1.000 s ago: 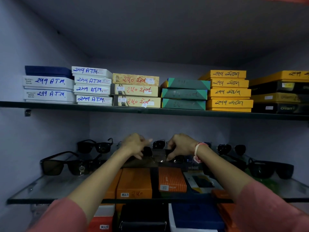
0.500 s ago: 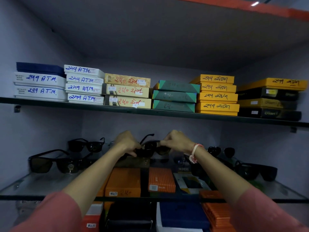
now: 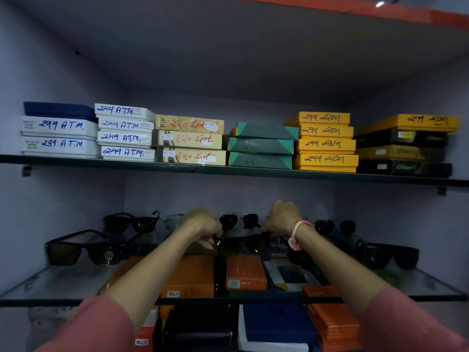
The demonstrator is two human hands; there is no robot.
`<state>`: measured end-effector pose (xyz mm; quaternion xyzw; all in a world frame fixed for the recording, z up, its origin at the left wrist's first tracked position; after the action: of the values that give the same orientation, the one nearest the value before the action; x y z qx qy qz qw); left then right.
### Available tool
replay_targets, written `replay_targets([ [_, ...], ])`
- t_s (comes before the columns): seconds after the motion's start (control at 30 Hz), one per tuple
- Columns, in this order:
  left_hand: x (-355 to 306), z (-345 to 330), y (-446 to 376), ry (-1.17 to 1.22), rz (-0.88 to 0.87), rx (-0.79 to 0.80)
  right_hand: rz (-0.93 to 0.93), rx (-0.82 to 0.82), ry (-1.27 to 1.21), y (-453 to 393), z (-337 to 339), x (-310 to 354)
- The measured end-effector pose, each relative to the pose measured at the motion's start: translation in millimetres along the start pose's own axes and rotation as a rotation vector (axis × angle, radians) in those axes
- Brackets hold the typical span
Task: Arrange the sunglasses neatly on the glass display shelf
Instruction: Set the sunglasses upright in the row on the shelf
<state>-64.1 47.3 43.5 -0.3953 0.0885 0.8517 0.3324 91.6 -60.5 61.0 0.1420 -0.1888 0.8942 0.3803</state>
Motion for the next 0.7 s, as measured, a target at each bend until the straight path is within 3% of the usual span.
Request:
replay_targets([
  [0.7, -3, 0, -2, -0.019, -0.016, 0.004, 0.004, -0.091, 0.464, 8, -3, 7],
])
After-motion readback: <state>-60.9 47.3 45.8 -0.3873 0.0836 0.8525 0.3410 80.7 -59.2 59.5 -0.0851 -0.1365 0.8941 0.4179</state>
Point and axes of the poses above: each hand's wrist, its own y-axis away from the middle knuckle, its own z-axis out of the back of the hand, x = y × z, the point moved 2 cm from there along -y, towards the middle knuckle, and after that the axes turned 10 degrees about -z, right-handed, at the moved point
